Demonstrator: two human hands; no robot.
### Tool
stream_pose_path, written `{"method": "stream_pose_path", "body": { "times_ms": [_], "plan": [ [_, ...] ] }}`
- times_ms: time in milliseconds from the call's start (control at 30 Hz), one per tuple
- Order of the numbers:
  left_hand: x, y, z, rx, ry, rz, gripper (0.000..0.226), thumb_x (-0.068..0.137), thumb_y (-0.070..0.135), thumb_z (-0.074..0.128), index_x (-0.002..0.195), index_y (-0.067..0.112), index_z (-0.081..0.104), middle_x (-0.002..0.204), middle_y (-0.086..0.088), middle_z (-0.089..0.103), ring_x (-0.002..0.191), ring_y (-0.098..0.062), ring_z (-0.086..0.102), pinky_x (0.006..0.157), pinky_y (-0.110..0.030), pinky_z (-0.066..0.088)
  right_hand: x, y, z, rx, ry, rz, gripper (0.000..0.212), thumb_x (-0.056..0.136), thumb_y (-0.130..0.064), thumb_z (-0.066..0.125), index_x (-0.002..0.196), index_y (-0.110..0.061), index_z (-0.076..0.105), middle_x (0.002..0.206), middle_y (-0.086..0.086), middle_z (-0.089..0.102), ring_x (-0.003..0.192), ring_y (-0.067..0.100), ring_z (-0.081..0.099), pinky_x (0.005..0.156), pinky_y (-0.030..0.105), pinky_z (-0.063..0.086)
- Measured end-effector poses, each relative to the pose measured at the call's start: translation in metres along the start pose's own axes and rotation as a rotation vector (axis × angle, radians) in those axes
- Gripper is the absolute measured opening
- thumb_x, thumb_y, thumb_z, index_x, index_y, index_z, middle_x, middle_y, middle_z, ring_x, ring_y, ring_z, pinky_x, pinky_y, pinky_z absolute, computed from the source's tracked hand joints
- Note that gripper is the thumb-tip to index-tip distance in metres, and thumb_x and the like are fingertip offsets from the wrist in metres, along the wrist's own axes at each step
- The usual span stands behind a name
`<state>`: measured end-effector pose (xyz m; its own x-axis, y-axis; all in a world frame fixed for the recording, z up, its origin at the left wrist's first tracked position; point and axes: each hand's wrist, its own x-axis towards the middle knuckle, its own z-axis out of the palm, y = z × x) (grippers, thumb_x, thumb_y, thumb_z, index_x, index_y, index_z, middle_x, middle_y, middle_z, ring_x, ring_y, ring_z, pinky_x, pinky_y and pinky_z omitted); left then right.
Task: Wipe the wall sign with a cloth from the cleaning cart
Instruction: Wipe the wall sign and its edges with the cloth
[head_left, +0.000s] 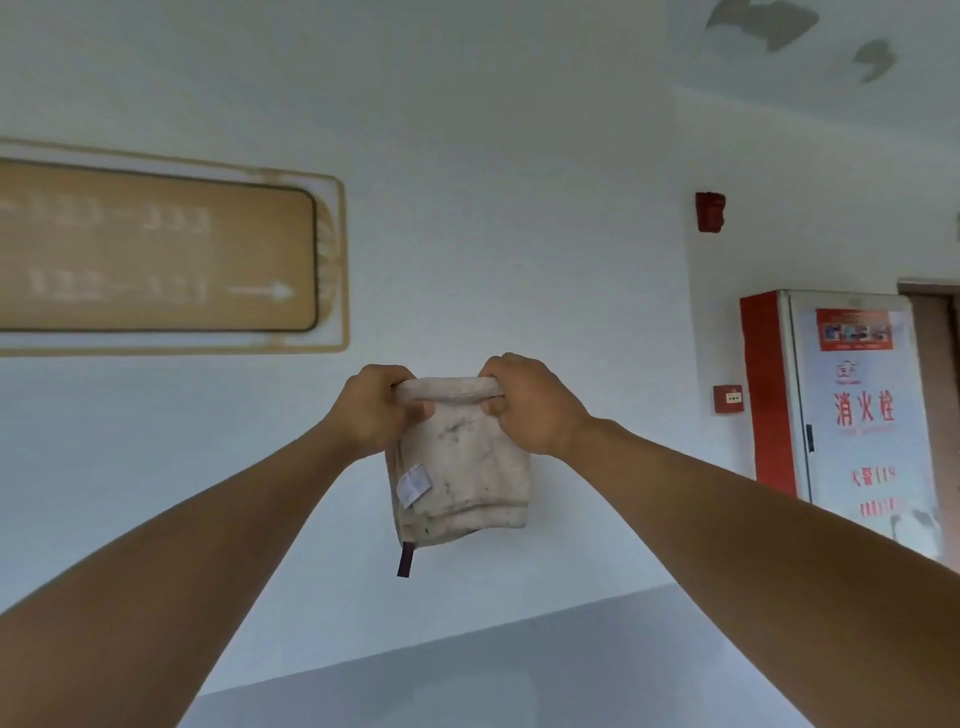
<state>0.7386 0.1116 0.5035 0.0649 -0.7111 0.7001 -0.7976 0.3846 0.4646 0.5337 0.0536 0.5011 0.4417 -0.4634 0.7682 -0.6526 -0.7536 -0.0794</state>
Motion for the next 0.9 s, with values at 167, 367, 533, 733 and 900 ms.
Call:
{"method": "stream_pose_path", "body": {
  "times_ms": [167,367,533,733,900],
  "plan": [
    [0.020,-0.039,-0.064,0.090,0.074,0.006,0.005,0.086,0.016,0.071,0.084,0.013,0.068,0.074,0.000,0.061,0.068,-0.014,0.055,0.054,-0.024,0.038,0.062,-0.047,0.040,0.069,0.072,-0.020,0.020,0.091,-0.010,0.055,0.110,-0.018,0.058,0.107,-0.002,0.052,0.098,0.021,0.052,0.085,0.041,0.049],
    [0.061,-0.086,-0.114,0.197,0.157,0.049,0.010,0.084,0.018,0.075,0.084,0.009,0.069,0.079,-0.009,0.065,0.068,-0.019,0.054,0.050,-0.025,0.038,0.129,-0.086,0.081,0.128,0.183,0.039,0.023,0.090,-0.010,0.055,0.112,-0.019,0.054,0.113,0.000,0.050,0.098,0.021,0.053,0.085,0.042,0.050],
    [0.103,-0.104,-0.130,0.322,0.172,0.141,0.008,0.084,0.019,0.075,0.082,0.014,0.069,0.075,-0.002,0.064,0.067,-0.013,0.053,0.052,-0.021,0.036,0.172,-0.089,0.101,0.136,0.244,0.078,0.029,0.092,-0.007,0.054,0.118,-0.018,0.050,0.119,0.002,0.044,0.093,0.022,0.055,0.083,0.043,0.052],
    [0.148,-0.108,-0.126,0.346,0.237,0.145,0.015,0.081,0.021,0.077,0.083,0.007,0.072,0.080,-0.012,0.068,0.072,-0.021,0.056,0.055,-0.026,0.038,0.214,-0.078,0.113,0.168,0.356,0.144,0.046,0.087,0.002,0.054,0.125,-0.015,0.036,0.124,0.006,0.037,0.082,0.027,0.057,0.071,0.042,0.051],
    [0.180,-0.101,-0.112,0.322,0.362,0.117,0.014,0.079,0.015,0.072,0.081,0.001,0.071,0.081,-0.019,0.070,0.075,-0.031,0.065,0.060,-0.036,0.052,0.259,-0.058,0.111,0.211,0.506,0.142,0.037,0.088,-0.005,0.054,0.116,-0.011,0.031,0.113,0.011,0.040,0.074,0.031,0.057,0.058,0.041,0.046]
  ]
}}
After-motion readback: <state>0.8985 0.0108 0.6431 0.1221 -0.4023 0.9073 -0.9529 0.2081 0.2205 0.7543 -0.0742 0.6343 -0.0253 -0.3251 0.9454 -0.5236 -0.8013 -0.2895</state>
